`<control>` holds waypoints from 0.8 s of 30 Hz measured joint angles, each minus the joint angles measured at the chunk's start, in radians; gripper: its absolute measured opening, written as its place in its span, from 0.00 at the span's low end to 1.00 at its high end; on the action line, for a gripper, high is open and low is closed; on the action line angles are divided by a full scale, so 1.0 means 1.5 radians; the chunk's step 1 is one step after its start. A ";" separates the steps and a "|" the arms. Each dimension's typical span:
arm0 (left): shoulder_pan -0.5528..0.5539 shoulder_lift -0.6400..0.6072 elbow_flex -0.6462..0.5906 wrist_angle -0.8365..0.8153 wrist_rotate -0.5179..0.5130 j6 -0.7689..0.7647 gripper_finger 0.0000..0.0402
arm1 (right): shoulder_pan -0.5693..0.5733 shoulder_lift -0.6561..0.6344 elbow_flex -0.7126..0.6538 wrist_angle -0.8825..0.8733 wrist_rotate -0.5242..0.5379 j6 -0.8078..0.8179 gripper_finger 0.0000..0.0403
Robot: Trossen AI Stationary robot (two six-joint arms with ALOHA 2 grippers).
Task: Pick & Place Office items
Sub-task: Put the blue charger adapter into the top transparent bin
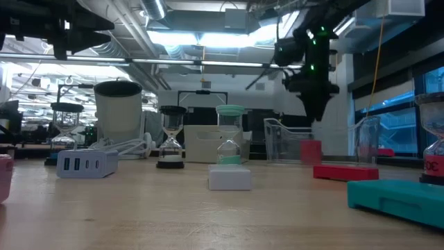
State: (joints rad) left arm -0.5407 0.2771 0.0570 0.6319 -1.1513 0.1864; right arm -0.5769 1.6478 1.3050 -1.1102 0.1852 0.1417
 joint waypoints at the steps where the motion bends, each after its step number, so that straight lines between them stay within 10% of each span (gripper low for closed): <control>1: 0.000 0.000 0.000 0.000 0.008 0.000 0.54 | 0.005 -0.002 0.019 -0.014 0.007 0.000 0.62; 14: 0.000 0.041 0.109 -0.124 -0.004 0.087 0.54 | 0.132 -0.156 0.082 -0.031 0.086 0.053 0.58; 24: 0.000 0.248 0.269 -0.426 0.113 -0.180 0.66 | 0.220 -0.219 0.082 -0.039 0.098 0.111 0.58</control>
State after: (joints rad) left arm -0.5405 0.6494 0.4602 -0.0069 -0.9822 -0.0843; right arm -0.2469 1.3186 1.4277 -1.1690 0.3328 0.3078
